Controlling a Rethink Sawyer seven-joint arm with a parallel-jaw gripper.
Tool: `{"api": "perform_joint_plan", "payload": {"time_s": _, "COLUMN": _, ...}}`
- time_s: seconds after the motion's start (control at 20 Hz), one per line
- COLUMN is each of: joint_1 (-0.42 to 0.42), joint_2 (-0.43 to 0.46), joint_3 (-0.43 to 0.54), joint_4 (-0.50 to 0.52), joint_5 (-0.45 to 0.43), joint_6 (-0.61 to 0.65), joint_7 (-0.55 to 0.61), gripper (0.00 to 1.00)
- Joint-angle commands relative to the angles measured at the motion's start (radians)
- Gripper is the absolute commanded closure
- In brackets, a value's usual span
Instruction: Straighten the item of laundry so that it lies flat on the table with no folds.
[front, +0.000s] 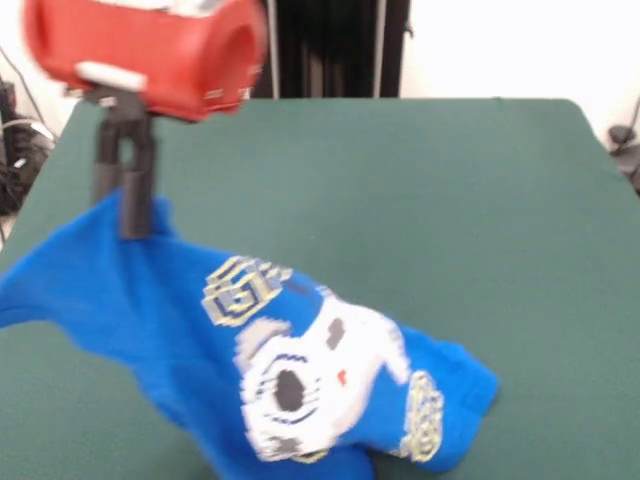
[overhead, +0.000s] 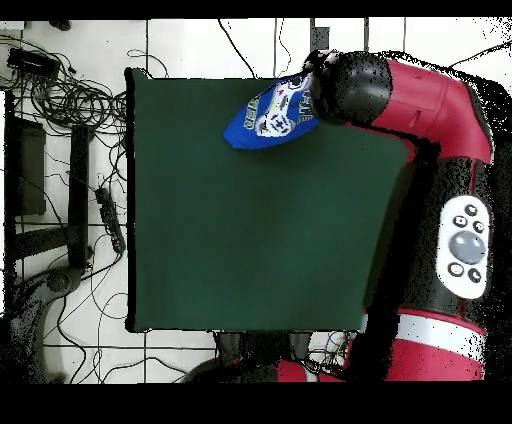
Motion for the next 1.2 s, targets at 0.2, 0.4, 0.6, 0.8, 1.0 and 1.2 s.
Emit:
{"api": "perform_joint_plan", "payload": {"time_s": 0.2, "joint_1": -0.037, "joint_2": 0.045, "joint_3": 0.162, "joint_4": -0.055, "joint_5": -0.068, "joint_6": 0.116, "joint_7": -0.291, "gripper": 0.0}}
{"api": "perform_joint_plan", "payload": {"time_s": 0.4, "joint_1": -0.037, "joint_2": 0.044, "joint_3": 0.157, "joint_4": -0.045, "joint_5": -0.074, "joint_6": 0.08, "joint_7": -0.259, "gripper": 0.0}}
{"api": "perform_joint_plan", "payload": {"time_s": 0.6, "joint_1": -0.034, "joint_2": 0.033, "joint_3": 0.156, "joint_4": -0.018, "joint_5": -0.084, "joint_6": 0.047, "joint_7": -0.226, "gripper": 0.0}}
{"api": "perform_joint_plan", "payload": {"time_s": 0.8, "joint_1": -0.016, "joint_2": 0.028, "joint_3": 0.138, "joint_4": 0.011, "joint_5": -0.09, "joint_6": 0.002, "joint_7": -0.158, "gripper": 0.0}}
{"api": "perform_joint_plan", "payload": {"time_s": 1.0, "joint_1": 0.023, "joint_2": 0.027, "joint_3": 0.111, "joint_4": 0.033, "joint_5": -0.091, "joint_6": 0.001, "joint_7": -0.082, "gripper": 0.0}}
{"api": "perform_joint_plan", "payload": {"time_s": 1.2, "joint_1": 0.053, "joint_2": 0.027, "joint_3": 0.101, "joint_4": 0.012, "joint_5": -0.072, "joint_6": 0.099, "joint_7": -0.039, "gripper": 0.0}}
